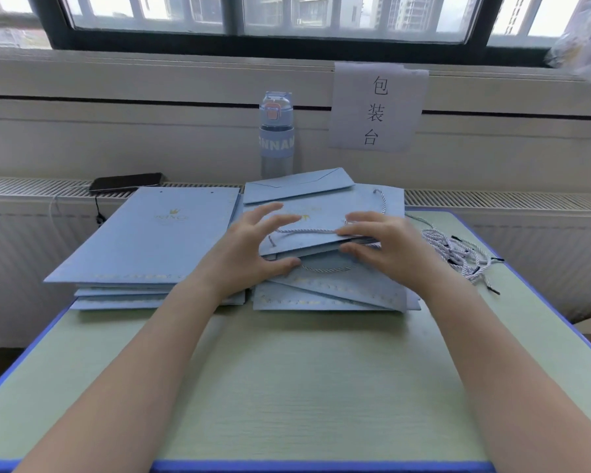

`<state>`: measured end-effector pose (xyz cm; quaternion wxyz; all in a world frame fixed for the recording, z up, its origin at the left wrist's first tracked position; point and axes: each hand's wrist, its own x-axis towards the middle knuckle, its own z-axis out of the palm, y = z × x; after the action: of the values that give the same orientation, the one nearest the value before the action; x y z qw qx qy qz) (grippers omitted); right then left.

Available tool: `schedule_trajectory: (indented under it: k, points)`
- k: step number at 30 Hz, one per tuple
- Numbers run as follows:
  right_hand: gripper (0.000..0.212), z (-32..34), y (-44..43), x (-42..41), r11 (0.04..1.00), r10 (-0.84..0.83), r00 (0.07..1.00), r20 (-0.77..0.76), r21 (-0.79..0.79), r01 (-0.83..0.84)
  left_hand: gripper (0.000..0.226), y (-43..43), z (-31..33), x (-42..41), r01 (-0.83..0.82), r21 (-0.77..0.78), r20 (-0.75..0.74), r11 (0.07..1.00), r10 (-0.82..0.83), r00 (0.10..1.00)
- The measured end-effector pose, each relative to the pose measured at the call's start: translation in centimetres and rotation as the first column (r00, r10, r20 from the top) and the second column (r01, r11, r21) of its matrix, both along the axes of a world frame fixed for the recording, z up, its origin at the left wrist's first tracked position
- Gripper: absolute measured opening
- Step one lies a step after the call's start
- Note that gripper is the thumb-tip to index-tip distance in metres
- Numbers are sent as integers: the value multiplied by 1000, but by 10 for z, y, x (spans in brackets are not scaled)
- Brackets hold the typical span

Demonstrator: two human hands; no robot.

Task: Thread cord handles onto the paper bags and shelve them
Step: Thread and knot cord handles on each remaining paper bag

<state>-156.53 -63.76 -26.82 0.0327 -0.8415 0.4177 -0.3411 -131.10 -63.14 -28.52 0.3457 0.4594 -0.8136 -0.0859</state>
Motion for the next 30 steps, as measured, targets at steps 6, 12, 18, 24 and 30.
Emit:
schedule_trajectory:
  k: [6,12,18,24,30]
  points:
    - [25,5,3,4,893,8,950,311,-429,133,19,-1,11,0,-73,-444,-136,893,14,991]
    - [28,7,4,4,874,47,901,431,-454,171,17,7,17,-1,-160,-246,-549,956,-2,836]
    - [23,19,3,-4,977,44,857,513,-201,70,12,8,33,-5,-86,-207,-714,975,-90,694]
    - [27,70,-1,-8,999,-3,775,632,27,-18,29,-3,87,-8,31,-213,-726,977,-179,663]
    - [60,153,4,0,999,42,783,621,-28,-31,13,-8,170,-14,143,-77,-772,987,-150,618]
